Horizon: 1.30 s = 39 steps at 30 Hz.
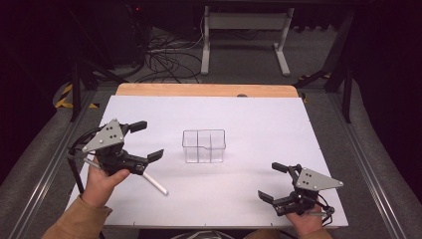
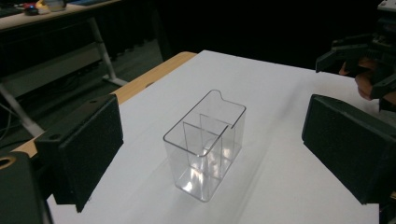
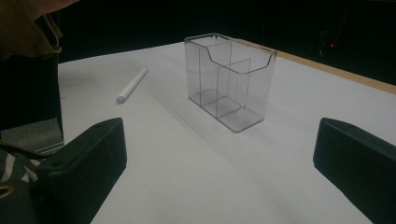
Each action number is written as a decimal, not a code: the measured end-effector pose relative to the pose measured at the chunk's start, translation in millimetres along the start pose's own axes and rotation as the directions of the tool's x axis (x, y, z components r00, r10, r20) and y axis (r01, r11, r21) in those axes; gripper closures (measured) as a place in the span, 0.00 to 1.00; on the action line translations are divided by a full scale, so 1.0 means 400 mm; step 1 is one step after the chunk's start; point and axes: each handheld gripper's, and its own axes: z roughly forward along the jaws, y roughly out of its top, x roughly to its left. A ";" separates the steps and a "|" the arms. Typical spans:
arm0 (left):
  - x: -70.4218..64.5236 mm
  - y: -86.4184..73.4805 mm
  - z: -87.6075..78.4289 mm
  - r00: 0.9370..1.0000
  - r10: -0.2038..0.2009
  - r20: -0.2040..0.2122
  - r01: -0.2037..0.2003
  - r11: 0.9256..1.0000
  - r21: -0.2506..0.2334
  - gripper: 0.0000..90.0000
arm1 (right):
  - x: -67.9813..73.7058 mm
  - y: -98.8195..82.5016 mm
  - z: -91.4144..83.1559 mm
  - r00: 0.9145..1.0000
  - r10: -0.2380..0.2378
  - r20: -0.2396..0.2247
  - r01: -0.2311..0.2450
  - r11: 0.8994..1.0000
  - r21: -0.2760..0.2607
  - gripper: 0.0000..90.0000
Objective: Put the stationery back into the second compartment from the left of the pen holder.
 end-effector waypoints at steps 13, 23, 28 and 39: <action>-0.028 -0.143 -0.046 0.992 -0.116 0.056 0.117 0.993 -0.026 0.08 | 0.013 0.051 0.045 1.000 -0.003 -0.003 0.004 1.000 0.031 0.07; -0.062 -0.201 -0.066 0.991 -0.050 -0.123 0.053 0.998 0.023 0.05 | 0.034 0.091 0.106 0.999 -0.029 -0.044 0.031 0.998 0.055 0.06; -0.058 -0.217 -0.082 0.986 -0.118 -0.114 0.119 0.993 0.009 0.06 | 0.042 0.109 0.127 0.998 -0.027 -0.056 0.031 0.997 0.069 0.06; -0.040 -0.258 -0.125 0.969 -0.192 -0.157 0.189 0.981 -0.034 0.06 | 0.063 0.143 0.199 0.996 -0.010 -0.093 0.023 0.990 0.142 0.10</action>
